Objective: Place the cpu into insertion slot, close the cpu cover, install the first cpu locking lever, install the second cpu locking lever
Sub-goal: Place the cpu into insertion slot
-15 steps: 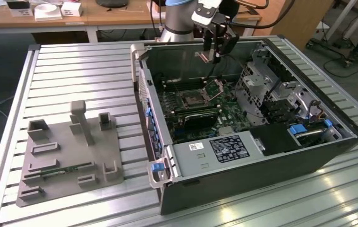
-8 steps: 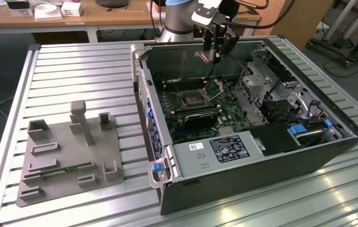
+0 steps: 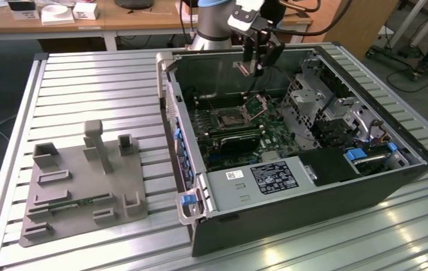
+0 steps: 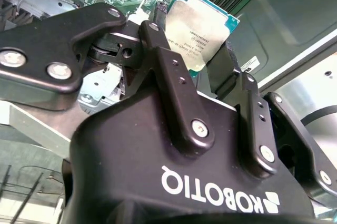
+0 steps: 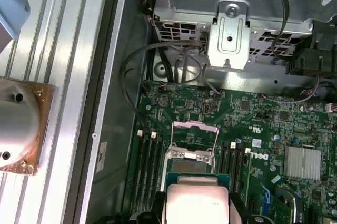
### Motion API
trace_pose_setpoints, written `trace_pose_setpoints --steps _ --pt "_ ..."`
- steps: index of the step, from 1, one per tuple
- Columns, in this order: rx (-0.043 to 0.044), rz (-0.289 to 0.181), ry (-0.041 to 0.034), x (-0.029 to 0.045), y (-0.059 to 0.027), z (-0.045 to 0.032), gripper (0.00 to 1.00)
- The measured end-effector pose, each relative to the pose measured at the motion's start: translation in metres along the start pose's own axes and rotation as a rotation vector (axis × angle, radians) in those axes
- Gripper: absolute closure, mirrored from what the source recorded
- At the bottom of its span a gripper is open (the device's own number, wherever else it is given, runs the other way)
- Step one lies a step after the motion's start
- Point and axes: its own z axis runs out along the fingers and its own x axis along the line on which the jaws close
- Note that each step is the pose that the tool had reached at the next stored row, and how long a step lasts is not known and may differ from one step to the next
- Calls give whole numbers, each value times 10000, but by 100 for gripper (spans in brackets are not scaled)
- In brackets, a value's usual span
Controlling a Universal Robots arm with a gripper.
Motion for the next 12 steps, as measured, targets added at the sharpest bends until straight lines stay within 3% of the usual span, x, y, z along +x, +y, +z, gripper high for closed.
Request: trace_pose_setpoints --steps 12 --pt "61 862 -67 -2 -5 60 46"
